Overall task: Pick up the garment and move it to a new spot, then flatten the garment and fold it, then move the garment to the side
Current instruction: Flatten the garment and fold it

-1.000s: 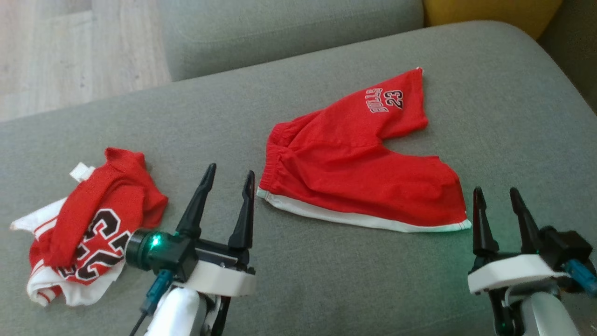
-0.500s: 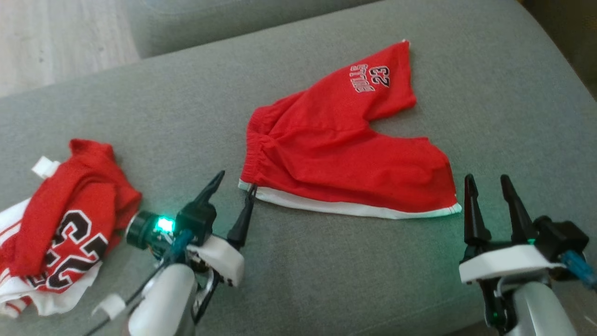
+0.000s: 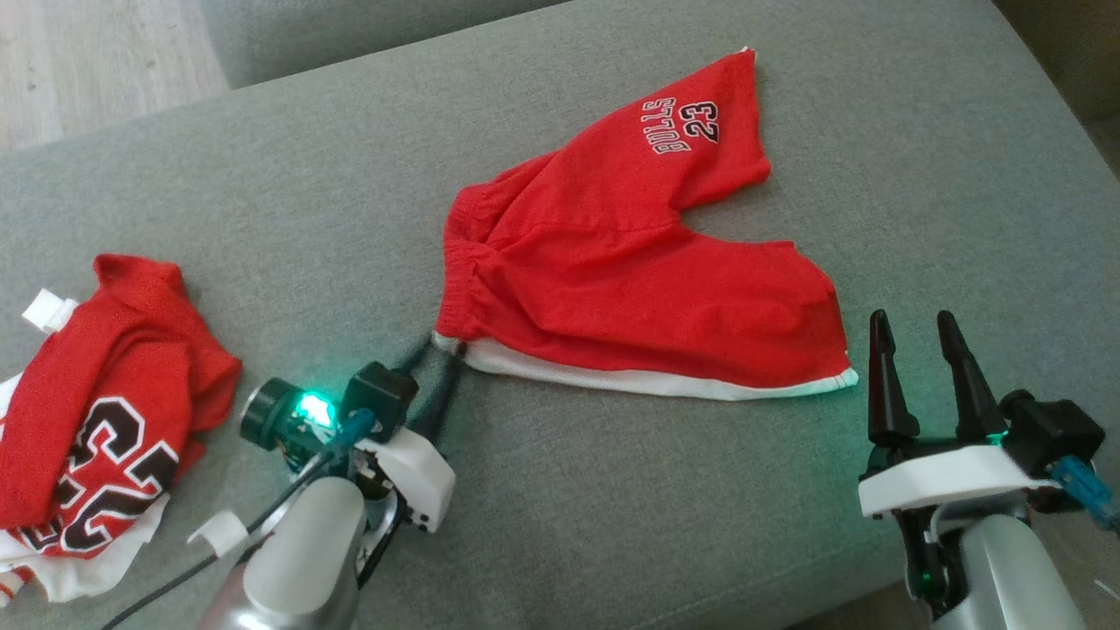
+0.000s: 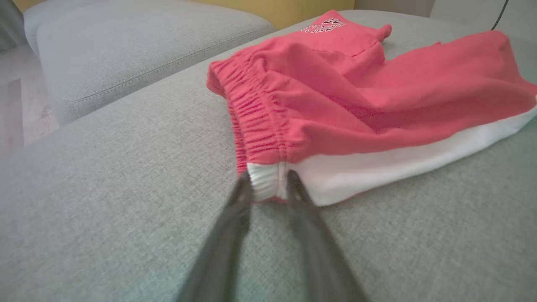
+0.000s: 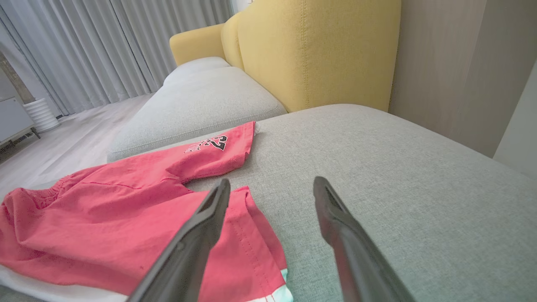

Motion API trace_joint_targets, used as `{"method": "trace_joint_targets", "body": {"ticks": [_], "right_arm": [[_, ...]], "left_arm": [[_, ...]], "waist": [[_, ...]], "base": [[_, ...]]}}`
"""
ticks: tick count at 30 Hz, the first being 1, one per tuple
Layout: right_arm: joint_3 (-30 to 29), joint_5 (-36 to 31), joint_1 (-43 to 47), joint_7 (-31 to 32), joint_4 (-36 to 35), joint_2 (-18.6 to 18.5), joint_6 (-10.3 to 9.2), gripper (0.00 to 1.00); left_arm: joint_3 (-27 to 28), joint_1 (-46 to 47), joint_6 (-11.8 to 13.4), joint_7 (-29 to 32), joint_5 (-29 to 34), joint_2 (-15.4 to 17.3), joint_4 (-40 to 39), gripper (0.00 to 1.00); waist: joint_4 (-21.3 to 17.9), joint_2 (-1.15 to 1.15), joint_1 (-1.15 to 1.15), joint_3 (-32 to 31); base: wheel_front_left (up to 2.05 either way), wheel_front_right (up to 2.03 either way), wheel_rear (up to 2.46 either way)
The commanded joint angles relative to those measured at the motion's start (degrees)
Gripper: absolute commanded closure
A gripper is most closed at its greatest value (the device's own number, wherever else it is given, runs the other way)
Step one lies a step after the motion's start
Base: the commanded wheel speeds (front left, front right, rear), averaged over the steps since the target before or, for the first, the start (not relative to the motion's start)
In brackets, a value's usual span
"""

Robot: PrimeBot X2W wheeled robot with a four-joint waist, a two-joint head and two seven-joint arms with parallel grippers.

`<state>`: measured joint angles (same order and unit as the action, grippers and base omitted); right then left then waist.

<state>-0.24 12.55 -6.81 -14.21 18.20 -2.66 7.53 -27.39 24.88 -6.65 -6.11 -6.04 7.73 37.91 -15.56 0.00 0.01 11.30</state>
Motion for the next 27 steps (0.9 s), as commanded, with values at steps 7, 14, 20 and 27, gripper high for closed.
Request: {"method": "trace_joint_targets", "body": {"ticks": [7, 14, 20, 27], "right_arm": [[0.6, -1.2, -0.9, 0.5, 1.9, -0.2, -0.04, 0.00], [0.9, -0.6, 0.1, 4.5, 6.4, -0.2, -0.04, 0.00], [0.6, 0.9, -0.6, 6.1, 10.2, -0.2, -0.04, 0.00], [1.2, 1.4, -2.4, 5.8, 13.2, -0.2, -0.04, 0.00]], "left_arm": [[0.3, 3.0, -0.2, -3.3, -1.1, 0.5, -1.6, 1.00], [-0.4, 2.4, 0.3, -4.3, -1.2, 0.2, -3.9, 1.00], [-1.1, 1.9, 0.6, -3.8, -1.4, 0.3, -5.9, 1.00], [-1.6, 1.7, 0.8, -3.2, -1.7, 0.5, -7.7, 1.00]], "waist": [[1.1, 0.00, -0.01, -0.8], [2.1, 0.00, -0.01, -1.2], [2.9, 0.00, -0.01, -0.9], [3.5, 0.00, -0.01, -0.7]], "base": [[0.00, 0.00, 0.00], [0.00, 0.00, 0.00], [0.00, 0.00, 0.00], [0.00, 0.00, 0.00]]}}
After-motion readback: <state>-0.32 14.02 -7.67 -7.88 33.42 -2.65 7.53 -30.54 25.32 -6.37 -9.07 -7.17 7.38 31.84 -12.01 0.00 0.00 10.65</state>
